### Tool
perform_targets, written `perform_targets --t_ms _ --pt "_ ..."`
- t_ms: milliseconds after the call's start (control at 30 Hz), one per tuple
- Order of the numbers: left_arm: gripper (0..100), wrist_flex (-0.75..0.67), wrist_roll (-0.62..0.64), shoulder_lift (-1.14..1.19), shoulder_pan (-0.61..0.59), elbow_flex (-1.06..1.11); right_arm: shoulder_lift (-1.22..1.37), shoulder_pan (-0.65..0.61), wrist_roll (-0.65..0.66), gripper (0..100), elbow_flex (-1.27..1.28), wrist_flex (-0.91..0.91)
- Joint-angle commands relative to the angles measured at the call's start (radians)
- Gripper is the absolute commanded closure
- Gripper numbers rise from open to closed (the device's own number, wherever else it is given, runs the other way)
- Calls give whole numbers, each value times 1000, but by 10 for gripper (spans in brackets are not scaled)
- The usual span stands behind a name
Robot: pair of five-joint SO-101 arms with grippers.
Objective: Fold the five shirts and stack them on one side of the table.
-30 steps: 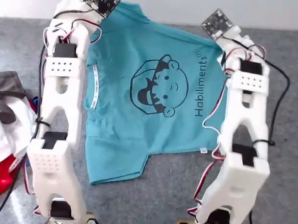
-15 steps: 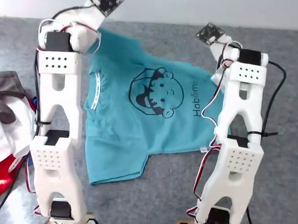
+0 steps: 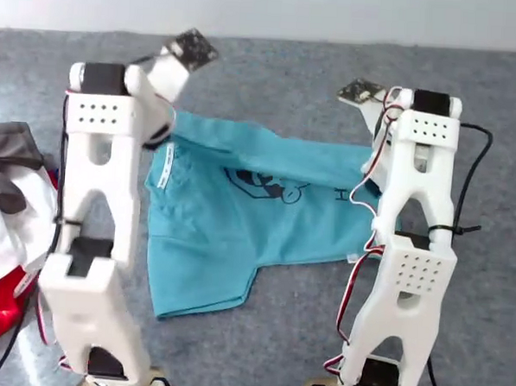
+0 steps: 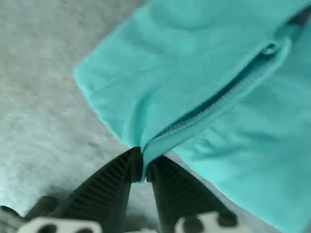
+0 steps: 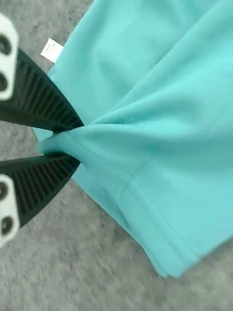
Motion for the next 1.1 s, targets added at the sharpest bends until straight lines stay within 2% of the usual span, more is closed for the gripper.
perform_targets --t_ms 0,200,533,667,900,1067 --pt "987 23 11 -232 21 318 -12 35 -9 987 26 42" --pt "987 21 49 -451 20 690 -12 65 21 987 43 44" --pt "987 23 20 -608 72 1036 -8 88 114 987 44 44" --pt "986 -6 21 -626 97 1093 -8 101 127 987 44 44" --pt "984 -37 17 -624 44 1092 -19 101 161 986 135 44" --pt "923 -5 21 -632 43 1086 -21 122 161 910 141 45"
